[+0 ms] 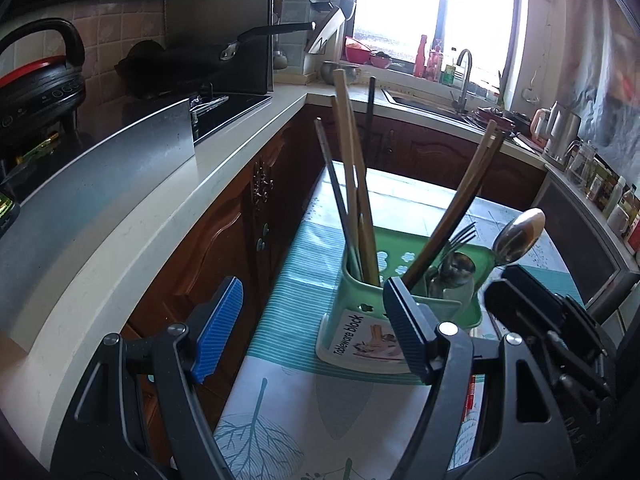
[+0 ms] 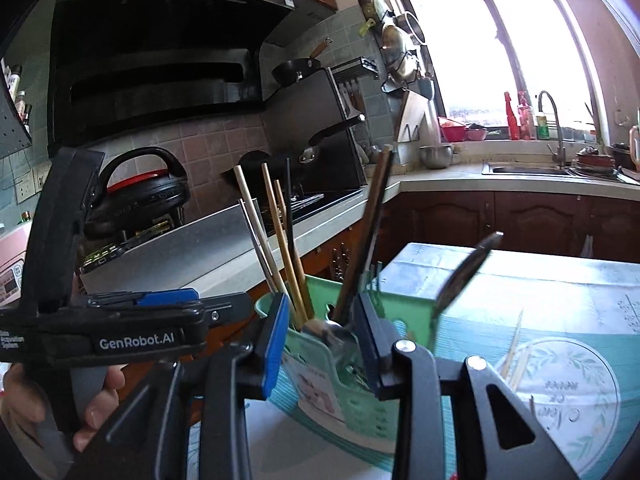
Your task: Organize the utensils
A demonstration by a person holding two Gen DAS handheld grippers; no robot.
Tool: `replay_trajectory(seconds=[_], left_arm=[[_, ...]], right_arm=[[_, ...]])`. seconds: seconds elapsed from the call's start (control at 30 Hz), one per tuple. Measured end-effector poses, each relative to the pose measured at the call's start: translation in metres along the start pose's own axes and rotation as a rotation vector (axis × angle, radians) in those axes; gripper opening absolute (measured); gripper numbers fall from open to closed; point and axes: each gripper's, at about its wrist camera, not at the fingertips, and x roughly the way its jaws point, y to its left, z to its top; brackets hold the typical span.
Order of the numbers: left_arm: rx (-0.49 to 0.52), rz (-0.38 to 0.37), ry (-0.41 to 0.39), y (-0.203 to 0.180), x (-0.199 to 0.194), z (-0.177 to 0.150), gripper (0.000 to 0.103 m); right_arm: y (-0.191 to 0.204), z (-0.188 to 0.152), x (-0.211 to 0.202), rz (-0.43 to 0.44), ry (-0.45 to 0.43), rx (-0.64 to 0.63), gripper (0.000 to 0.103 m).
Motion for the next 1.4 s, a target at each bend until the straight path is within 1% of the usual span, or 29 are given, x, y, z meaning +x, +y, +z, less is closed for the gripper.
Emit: replay_trajectory(seconds=[0.1, 0.23, 0.4, 0.5, 0.63, 0.7, 0.73, 0.8, 0.9, 0.97, 1.03, 1.1, 1.13, 1.27, 1.33, 1.37, 1.4], left_arm=[[0.001, -0.012, 0.005, -0.005, -0.003, -0.001, 0.071], [0.024, -0.031, 0.01, -0.019, -0.007, -0.003, 0.071], [0.073, -0.077, 0.03, -0.044, -0.009, -0.01, 0.071], [0.104, -0.11, 0.046, -0.061, -0.009, -0.016, 0.071], [0.126, -0.168, 0.086, -0.087, -0.004, -0.026, 0.071], [0.141, -0.202, 0.111, -0.102, -0.001, -0.034, 0.071], [0.153, -0.219, 0.128, -0.11, 0.002, -0.038, 0.071], [0.172, -0.245, 0.154, -0.123, 0.006, -0.045, 0.071], [0.211, -0.25, 0.187, -0.143, 0.016, -0.055, 0.069], [0.229, -0.249, 0.201, -0.153, 0.019, -0.06, 0.064], [0.241, -0.246, 0.219, -0.16, 0.023, -0.066, 0.063], [0.247, -0.233, 0.23, -0.167, 0.025, -0.069, 0.063], [0.248, -0.229, 0.235, -0.167, 0.03, -0.068, 0.063], [0.247, -0.211, 0.256, -0.169, 0.04, -0.068, 0.063], [0.246, -0.208, 0.264, -0.169, 0.044, -0.069, 0.063], [0.244, -0.207, 0.269, -0.17, 0.046, -0.069, 0.063], [0.244, -0.207, 0.273, -0.17, 0.048, -0.07, 0.063]], right_arm=[[-0.007, -0.001, -0.011, -0.01, 0.007, 0.026, 0.034], [-0.017, -0.003, -0.024, -0.048, 0.025, 0.056, 0.034], [-0.036, -0.005, -0.037, -0.096, 0.082, 0.107, 0.034], [-0.051, -0.007, -0.041, -0.156, 0.154, 0.133, 0.034], [-0.088, -0.005, -0.042, -0.197, 0.33, 0.211, 0.034], [-0.108, -0.004, -0.045, -0.206, 0.381, 0.261, 0.034], [-0.123, -0.004, -0.043, -0.232, 0.431, 0.285, 0.034], [-0.143, -0.006, -0.042, -0.259, 0.485, 0.312, 0.034], [-0.163, -0.013, -0.037, -0.281, 0.559, 0.345, 0.034], [-0.172, -0.021, -0.031, -0.267, 0.619, 0.36, 0.034], [-0.175, -0.031, -0.022, -0.276, 0.681, 0.353, 0.034], [-0.175, -0.043, -0.015, -0.275, 0.719, 0.337, 0.034], [-0.173, -0.049, -0.008, -0.28, 0.758, 0.317, 0.034], [-0.166, -0.061, 0.009, -0.27, 0.849, 0.28, 0.032], [-0.161, -0.066, 0.019, -0.267, 0.91, 0.241, 0.032], [-0.159, -0.065, 0.021, -0.271, 0.917, 0.215, 0.03], [-0.157, -0.066, 0.024, -0.283, 0.948, 0.187, 0.026]])
